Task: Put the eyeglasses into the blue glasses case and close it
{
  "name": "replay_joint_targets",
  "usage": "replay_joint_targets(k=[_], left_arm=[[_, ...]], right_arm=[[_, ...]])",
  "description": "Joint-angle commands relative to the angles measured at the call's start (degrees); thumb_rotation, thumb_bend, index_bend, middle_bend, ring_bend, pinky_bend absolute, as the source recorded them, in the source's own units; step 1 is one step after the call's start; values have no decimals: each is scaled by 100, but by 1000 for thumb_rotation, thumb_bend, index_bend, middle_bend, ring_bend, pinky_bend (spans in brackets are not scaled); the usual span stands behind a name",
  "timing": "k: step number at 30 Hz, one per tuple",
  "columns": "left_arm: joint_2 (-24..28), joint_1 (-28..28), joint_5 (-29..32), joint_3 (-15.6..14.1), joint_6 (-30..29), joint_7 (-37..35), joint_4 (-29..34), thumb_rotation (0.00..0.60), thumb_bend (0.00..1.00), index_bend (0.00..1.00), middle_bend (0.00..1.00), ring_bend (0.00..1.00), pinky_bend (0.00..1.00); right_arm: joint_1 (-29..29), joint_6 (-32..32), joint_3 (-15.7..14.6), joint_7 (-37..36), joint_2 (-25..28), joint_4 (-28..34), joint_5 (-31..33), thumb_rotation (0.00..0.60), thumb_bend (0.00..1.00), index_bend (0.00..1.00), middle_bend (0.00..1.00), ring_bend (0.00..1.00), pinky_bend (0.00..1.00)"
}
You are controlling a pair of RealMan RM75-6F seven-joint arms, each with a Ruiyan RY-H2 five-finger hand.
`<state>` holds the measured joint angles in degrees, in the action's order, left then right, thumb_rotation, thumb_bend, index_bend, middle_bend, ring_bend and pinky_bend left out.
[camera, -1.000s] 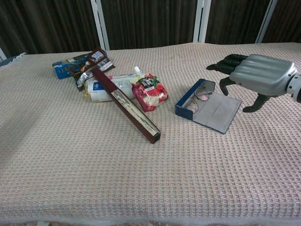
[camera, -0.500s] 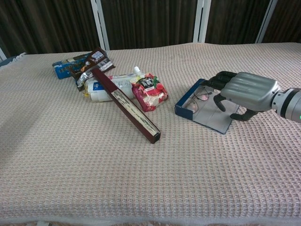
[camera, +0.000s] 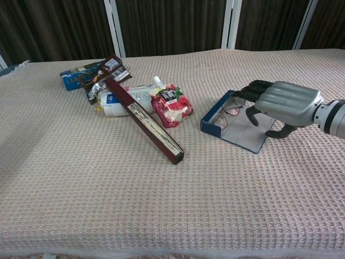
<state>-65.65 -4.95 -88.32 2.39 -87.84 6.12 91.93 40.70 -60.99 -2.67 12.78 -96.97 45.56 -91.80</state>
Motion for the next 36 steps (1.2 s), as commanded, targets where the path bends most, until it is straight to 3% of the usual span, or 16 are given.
replay_joint_targets(k=[1, 11, 26, 36], left_arm=[[1, 7, -12, -5, -14, -2, 1, 600, 421, 0, 0, 0, 49], [-14, -2, -11, -4, -4, 34, -1, 600, 421, 0, 0, 0, 50], [-26, -10, 3, 1, 9, 58, -9, 600, 422, 0, 0, 0, 50], [-38, 10, -6, 1, -38, 93, -1, 600, 423, 0, 0, 0, 54]], right_arm=[[-21, -2, -6, 13, 24, 19, -13, 600, 402, 603, 72, 0, 0], [-85, -22, -3, 54, 135, 109, -63, 600, 402, 601, 72, 0, 0], [-26, 156, 149, 198, -107, -90, 28, 600, 402, 568, 72, 0, 0], [161, 68, 452, 236, -311, -210, 122, 600, 423, 599, 72, 0, 0]])
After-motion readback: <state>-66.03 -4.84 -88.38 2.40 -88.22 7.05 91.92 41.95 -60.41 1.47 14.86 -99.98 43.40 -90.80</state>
